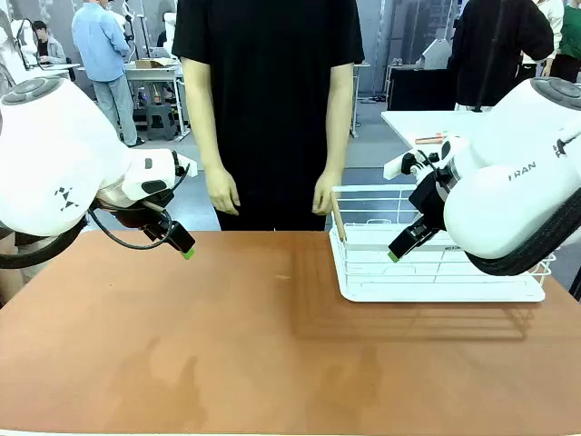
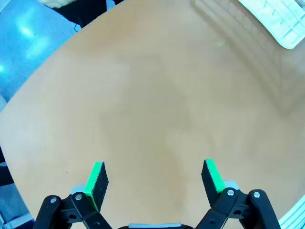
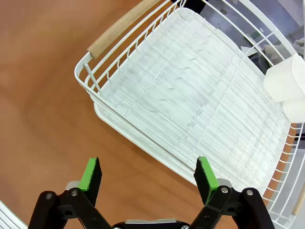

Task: Clean the table.
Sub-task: Pick up the Lint Roller when the human hands it over.

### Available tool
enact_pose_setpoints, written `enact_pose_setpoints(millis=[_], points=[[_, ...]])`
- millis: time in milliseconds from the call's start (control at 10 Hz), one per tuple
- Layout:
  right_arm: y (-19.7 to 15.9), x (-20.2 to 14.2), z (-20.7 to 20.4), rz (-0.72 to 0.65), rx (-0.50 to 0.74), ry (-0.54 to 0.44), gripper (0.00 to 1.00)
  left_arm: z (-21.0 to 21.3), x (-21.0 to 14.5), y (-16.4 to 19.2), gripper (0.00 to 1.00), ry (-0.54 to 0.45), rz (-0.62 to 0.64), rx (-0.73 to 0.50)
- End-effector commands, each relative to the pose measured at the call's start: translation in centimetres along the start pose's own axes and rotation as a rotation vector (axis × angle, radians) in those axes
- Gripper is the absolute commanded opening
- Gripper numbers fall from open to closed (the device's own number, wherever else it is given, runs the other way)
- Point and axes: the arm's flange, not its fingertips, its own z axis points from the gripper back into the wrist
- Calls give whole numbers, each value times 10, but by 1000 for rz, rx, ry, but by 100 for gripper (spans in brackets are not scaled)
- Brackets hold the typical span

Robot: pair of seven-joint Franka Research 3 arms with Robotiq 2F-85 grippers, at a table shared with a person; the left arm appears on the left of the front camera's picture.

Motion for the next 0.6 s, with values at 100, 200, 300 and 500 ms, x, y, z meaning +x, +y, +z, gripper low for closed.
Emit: enact_pose_setpoints(millis=[100, 200, 300, 500], points=[[0, 0, 0, 0, 0, 0, 100, 0, 0, 0, 100, 0, 0, 0], [0, 0, 0, 0, 0, 0, 100, 0, 0, 0, 100, 0, 0, 0], [0, 0, 0, 0, 0, 0, 100, 0, 0, 0, 100, 0, 0, 0], [0, 0, 0, 0, 0, 0, 100, 0, 0, 0, 100, 0, 0, 0]])
